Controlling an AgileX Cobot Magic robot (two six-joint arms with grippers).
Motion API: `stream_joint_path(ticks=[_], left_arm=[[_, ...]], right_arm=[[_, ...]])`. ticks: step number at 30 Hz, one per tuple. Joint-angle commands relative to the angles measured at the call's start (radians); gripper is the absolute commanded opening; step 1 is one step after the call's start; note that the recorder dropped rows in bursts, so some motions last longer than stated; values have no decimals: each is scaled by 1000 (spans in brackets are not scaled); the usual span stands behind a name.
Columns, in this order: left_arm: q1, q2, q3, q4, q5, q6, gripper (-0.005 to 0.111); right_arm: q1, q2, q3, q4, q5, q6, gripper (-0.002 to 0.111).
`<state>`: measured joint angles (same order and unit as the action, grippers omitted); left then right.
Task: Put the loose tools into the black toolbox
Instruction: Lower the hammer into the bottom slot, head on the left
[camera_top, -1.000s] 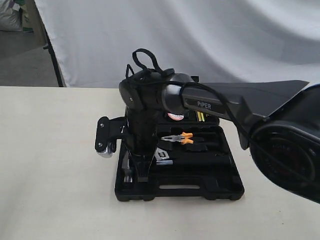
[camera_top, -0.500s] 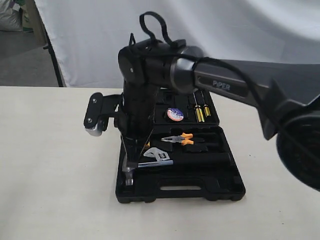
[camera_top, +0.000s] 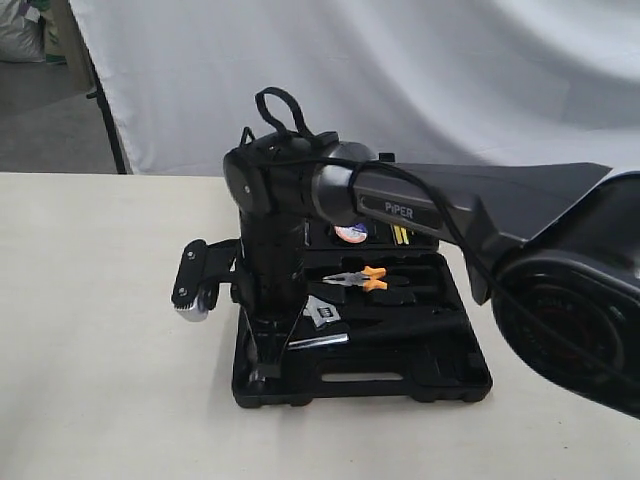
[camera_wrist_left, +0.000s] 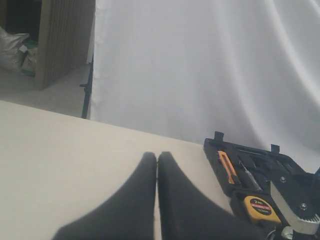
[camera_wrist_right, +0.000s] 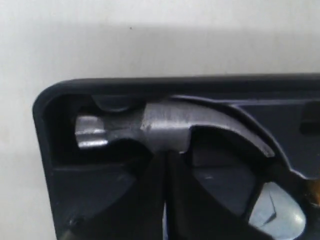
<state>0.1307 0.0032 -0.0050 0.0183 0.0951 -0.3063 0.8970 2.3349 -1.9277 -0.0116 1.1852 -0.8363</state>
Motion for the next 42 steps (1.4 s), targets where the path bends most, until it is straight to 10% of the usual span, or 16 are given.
stream_joint_path(ticks=[1,42], left_arm=[[25,-3,-3,4,-7,-5,1],[25,-3,-3,4,-7,-5,1]], right_arm=[[2,-37,11,12,36,-2,0],[-93,18,11,63,36,70,0]])
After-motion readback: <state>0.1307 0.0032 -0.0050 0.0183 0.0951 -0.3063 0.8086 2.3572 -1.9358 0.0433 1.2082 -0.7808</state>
